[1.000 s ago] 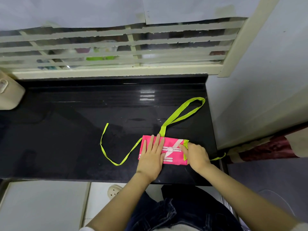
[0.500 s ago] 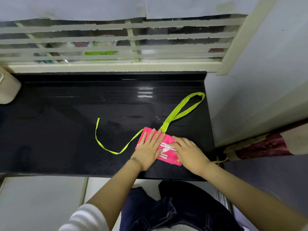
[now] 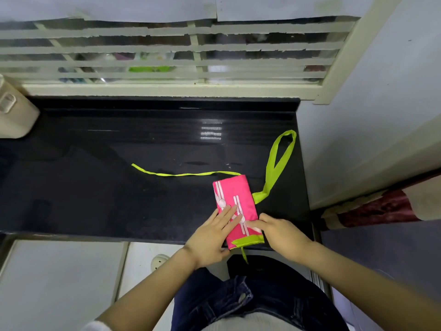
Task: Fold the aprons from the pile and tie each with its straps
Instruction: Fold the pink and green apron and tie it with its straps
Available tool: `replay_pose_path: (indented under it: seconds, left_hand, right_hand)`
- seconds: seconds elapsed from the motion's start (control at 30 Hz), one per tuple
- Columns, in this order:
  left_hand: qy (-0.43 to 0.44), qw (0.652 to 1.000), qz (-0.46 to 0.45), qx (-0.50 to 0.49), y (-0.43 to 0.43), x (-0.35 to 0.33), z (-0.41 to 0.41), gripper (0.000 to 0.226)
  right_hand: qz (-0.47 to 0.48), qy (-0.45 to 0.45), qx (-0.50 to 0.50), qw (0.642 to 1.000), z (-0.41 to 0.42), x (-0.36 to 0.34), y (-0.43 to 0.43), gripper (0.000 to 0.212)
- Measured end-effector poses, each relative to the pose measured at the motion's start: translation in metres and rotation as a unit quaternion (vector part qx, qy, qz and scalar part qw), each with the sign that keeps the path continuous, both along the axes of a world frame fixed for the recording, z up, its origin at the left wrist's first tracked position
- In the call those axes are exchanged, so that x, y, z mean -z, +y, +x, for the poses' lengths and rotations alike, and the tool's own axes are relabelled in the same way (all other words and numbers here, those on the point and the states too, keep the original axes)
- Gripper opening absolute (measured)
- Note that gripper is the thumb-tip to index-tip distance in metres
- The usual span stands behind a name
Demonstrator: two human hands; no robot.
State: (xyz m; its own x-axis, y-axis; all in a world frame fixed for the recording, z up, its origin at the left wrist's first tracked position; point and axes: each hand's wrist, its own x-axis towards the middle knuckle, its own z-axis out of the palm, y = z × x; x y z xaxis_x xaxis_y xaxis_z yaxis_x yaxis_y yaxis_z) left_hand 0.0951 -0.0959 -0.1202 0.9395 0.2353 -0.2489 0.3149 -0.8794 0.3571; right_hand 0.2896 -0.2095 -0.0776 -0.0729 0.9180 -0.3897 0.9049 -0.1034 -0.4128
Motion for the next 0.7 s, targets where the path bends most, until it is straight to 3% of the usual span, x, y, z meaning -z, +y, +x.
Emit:
replay_pose_path:
  seconds: [0.1,0.2,0.27,0.4,0.5,0.6,0.7]
  left_hand:
    - [-0.007,1.0,0.008,0.021,0.003,0.011,-0.007,0.088]
    - [-0.042,0.999,0.009,0.0,-0.002,0.015,-0.008,0.086]
    - [-0.077,0.997,0.009,-0.012,-0.004,0.014,-0.009,0.074]
    - [-0.085,0.993,-0.061,-0.049,-0.002,0.011,-0.007,0.052]
    - [-0.1,0.973,-0.175,-0.111,0.001,0.006,-0.005,0.057]
    - [-0.125,0.938,-0.251,-0.201,0.002,-0.011,0.002,0.041]
    - [-0.14,0.924,-0.235,-0.267,0.004,-0.021,0.007,0.016]
  right_hand:
    - [-0.006,0.049,-0.016,0.999,0.004,0.004,-0.005,0.052]
    - [0.049,0.019,-0.047,0.998,0.01,0.01,-0.003,0.049]
    - [0.101,-0.023,-0.072,0.992,0.014,0.014,0.002,0.051]
    - [0.063,-0.01,-0.098,0.993,0.019,0.012,0.013,0.065]
    - [0.046,0.039,-0.071,0.996,0.024,0.014,0.018,0.068]
    - [0.041,0.095,-0.004,0.995,0.022,0.012,0.021,0.065]
    - [0.036,0.103,0.044,0.993,0.017,0.007,0.025,0.077]
